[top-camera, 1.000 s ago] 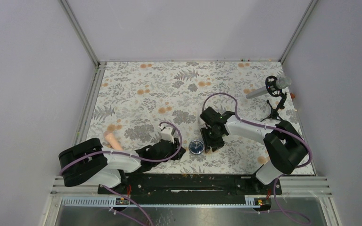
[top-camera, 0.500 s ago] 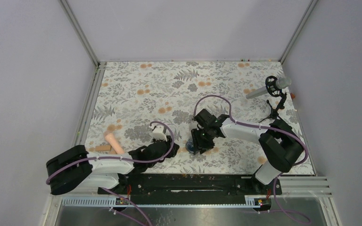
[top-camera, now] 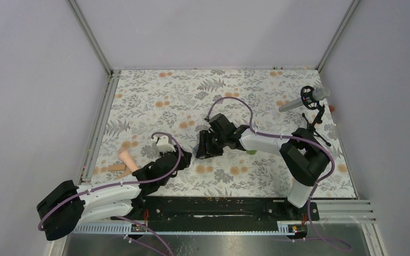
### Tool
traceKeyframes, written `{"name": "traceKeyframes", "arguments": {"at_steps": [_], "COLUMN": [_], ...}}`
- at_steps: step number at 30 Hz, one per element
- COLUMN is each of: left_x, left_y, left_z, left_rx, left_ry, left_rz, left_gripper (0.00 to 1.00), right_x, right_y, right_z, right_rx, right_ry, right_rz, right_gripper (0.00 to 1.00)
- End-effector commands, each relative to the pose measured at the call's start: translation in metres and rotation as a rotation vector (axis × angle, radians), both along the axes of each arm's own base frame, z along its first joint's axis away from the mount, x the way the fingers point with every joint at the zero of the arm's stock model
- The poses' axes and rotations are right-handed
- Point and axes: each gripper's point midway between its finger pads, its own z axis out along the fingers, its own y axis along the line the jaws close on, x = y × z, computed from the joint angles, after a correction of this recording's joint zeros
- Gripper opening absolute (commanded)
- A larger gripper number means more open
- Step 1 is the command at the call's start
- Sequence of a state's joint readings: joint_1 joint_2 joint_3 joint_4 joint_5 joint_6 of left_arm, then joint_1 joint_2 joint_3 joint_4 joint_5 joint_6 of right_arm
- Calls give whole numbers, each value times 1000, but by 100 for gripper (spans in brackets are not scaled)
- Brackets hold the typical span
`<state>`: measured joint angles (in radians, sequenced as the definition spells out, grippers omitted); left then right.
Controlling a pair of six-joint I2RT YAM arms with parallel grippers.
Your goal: Sort the pills into containers
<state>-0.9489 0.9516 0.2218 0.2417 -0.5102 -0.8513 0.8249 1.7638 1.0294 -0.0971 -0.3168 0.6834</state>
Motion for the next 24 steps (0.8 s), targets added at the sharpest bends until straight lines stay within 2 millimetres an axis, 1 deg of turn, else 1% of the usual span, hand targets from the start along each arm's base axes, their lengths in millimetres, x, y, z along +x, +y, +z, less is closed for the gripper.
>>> {"name": "traceKeyframes", "arguments": {"at_steps": [1,5,6,8,10,11,13,16,19,24], "left_x": [6,8,8,9,8,8,7,6,6,6], "left_y": [14,29,34,44,57,62,70,74,77,74], "left_z": [2,-1,-2,0,1,2,4,8,9,12], "left_rx": [-12,-11,-6,1,20,19,28,30,25,15], "left_ry": [-2,17,24,27,36,38,32,15,3,-17], "left_rz": [86,165,189,241,295,321,346,352,351,326], "left_gripper": [39,39,39,39,39,39,40,41,42,44], "right_x": [0,-3,-1,7,20,24,30,31,30,31], "right_y": [12,-16,-21,-31,-36,-38,-38,-27,-13,2], "right_z": [30,34,35,34,33,30,23,15,9,-4], "right_rx": [76,-28,-58,-129,-205,-242,-318,-372,-380,-435], "right_ry": [-78,-195,-239,-297,-359,-376,-389,-393,-392,-398], "right_rz": [66,161,201,245,282,317,380,464,515,597], "right_gripper": [58,66,71,80,89,92,95,97,98,99]}}
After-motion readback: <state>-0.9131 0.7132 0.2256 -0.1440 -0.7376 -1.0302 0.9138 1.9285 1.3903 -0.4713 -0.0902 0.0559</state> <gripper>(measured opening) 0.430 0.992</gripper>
